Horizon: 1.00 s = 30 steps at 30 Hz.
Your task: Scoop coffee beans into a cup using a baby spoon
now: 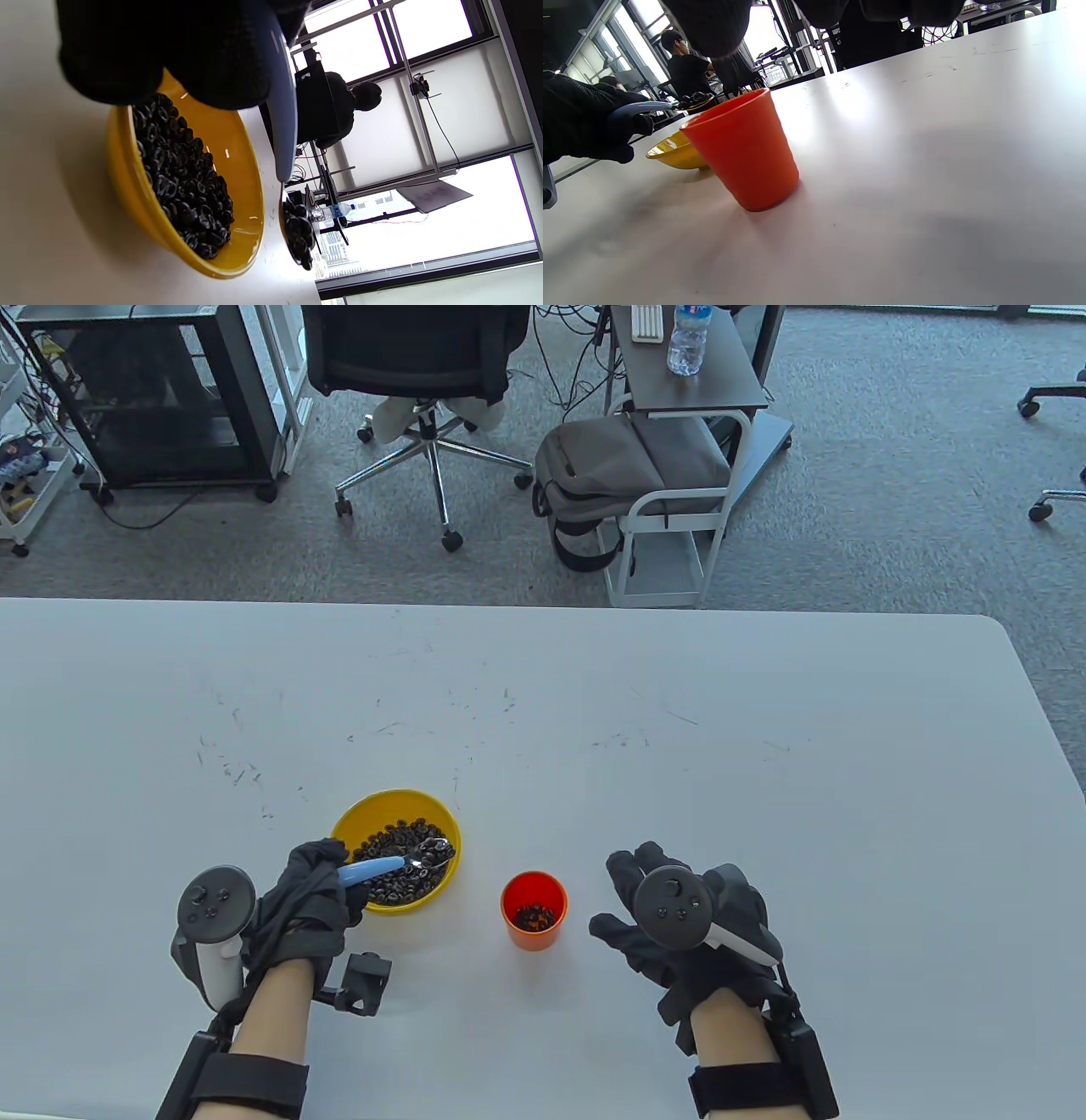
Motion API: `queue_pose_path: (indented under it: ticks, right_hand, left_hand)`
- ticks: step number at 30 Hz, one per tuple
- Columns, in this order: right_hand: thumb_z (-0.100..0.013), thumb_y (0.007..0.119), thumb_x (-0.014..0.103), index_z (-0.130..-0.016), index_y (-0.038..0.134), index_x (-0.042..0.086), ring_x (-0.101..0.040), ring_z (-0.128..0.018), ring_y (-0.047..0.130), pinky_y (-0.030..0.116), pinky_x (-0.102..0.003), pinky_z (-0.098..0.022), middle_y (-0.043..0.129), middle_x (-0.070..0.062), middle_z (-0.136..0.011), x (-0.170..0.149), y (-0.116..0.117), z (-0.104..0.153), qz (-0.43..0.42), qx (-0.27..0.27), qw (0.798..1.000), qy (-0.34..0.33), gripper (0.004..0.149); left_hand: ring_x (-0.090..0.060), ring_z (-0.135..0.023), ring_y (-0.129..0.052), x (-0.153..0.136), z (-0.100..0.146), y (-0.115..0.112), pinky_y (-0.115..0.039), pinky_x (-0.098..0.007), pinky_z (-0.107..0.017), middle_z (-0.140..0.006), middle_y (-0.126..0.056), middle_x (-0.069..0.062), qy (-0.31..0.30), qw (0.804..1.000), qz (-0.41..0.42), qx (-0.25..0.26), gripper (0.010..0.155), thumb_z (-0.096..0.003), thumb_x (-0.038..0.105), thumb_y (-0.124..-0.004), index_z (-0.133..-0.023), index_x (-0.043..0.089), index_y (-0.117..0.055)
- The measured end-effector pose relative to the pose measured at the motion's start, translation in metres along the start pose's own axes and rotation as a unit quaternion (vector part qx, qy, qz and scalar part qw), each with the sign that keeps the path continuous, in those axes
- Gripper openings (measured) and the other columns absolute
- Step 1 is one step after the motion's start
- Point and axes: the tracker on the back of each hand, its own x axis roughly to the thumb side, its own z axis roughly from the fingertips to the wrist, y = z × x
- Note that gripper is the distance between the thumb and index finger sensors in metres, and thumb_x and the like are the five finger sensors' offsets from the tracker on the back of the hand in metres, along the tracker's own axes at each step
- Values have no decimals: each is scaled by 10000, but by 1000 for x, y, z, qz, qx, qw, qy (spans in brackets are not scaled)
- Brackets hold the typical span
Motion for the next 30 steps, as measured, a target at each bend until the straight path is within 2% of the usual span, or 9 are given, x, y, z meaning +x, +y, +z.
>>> queue_pose_path:
  ticks: [6, 12, 19, 21, 26, 30]
  right_hand:
    - [-594, 663, 530, -1106, 427, 11, -650, -897, 492, 482, -747, -630, 388, -400, -1095, 0, 0, 0, -1, 0, 1000, 1, 766]
    - [-595, 663, 530, -1107, 426, 12, -652, -897, 491, 482, -748, -630, 387, -400, -1095, 0, 0, 0, -1, 1, 1000, 1, 765]
    - [-594, 663, 530, -1106, 426, 12, -649, -899, 491, 482, -747, -630, 387, -398, -1096, 0, 0, 0, 1, 1, 1000, 2, 766]
    - [-594, 663, 531, -1107, 425, 13, -650, -898, 491, 482, -747, -630, 387, -398, -1096, 0, 0, 0, 1, 1, 1000, 2, 766]
    - [-595, 663, 530, -1106, 426, 13, -650, -898, 491, 482, -747, -630, 387, -398, -1096, 0, 0, 1, 1, 1, 1000, 3, 765]
    - [-594, 663, 531, -1106, 426, 14, -650, -897, 492, 482, -747, -630, 387, -398, -1096, 0, 0, 0, 2, 1, 1000, 3, 765]
  left_hand:
    - [-291, -489, -977, 8, 5, -11, -877, -521, -424, -847, -764, -351, -19, 999, 18, -37, 425, -585, 116, -574, -984, -15, -639]
    - [-286, -517, -979, 19, 14, -30, -880, -515, -447, -866, -753, -341, -50, 994, 20, -96, 425, -594, 123, -573, -997, 1, -632]
    - [-304, -616, -975, 27, 21, -50, -869, -519, -519, -931, -703, -318, -103, 982, -3, -157, 425, -607, 136, -578, -1018, 39, -628]
    - [-324, -649, -967, 31, 23, -56, -856, -532, -540, -951, -683, -314, -136, 975, -24, -175, 425, -607, 136, -584, -1020, 49, -635]
    - [-365, -708, -948, 41, 29, -62, -828, -558, -576, -988, -658, -289, -220, 954, -83, -186, 423, -604, 138, -603, -1018, 69, -658]
    - [-373, -728, -938, 50, 33, -55, -818, -560, -589, -992, -664, -274, -271, 946, -96, -149, 422, -601, 141, -607, -1013, 77, -665]
